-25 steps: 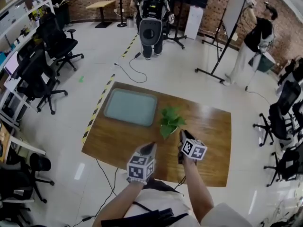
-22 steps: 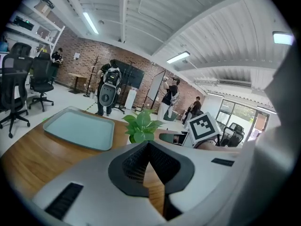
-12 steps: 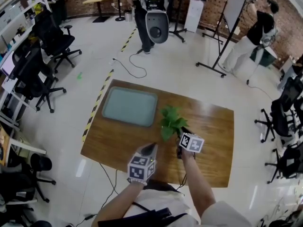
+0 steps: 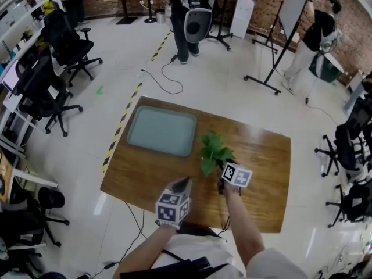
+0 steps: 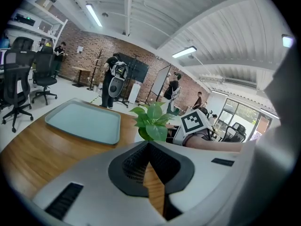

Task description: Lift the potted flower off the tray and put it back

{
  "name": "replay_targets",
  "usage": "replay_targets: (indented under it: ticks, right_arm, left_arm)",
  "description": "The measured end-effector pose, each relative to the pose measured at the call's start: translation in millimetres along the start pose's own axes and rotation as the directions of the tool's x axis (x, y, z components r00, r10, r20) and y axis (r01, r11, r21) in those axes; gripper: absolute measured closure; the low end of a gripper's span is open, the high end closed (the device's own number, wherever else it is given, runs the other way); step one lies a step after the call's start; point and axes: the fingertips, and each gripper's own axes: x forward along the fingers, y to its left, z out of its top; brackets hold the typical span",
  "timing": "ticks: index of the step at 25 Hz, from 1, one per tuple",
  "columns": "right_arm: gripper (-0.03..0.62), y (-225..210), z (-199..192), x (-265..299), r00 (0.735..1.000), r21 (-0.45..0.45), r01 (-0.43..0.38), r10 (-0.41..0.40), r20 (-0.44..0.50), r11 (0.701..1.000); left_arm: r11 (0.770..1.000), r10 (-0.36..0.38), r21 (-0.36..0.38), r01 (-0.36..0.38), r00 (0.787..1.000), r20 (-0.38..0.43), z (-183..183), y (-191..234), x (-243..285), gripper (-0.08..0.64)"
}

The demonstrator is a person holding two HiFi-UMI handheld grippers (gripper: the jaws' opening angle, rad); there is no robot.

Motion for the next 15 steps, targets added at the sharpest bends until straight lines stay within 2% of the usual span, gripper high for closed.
replay_targets:
  ticks: [15]
  right_arm:
    - [0.555, 2, 4, 5, 0.999, -0.02, 0.046, -0.046, 0.006, 0.999]
  left_arm:
    - [0.999, 0.022, -0.04, -0.021, 1.0, 0.007, 0, 11, -1, 0.565]
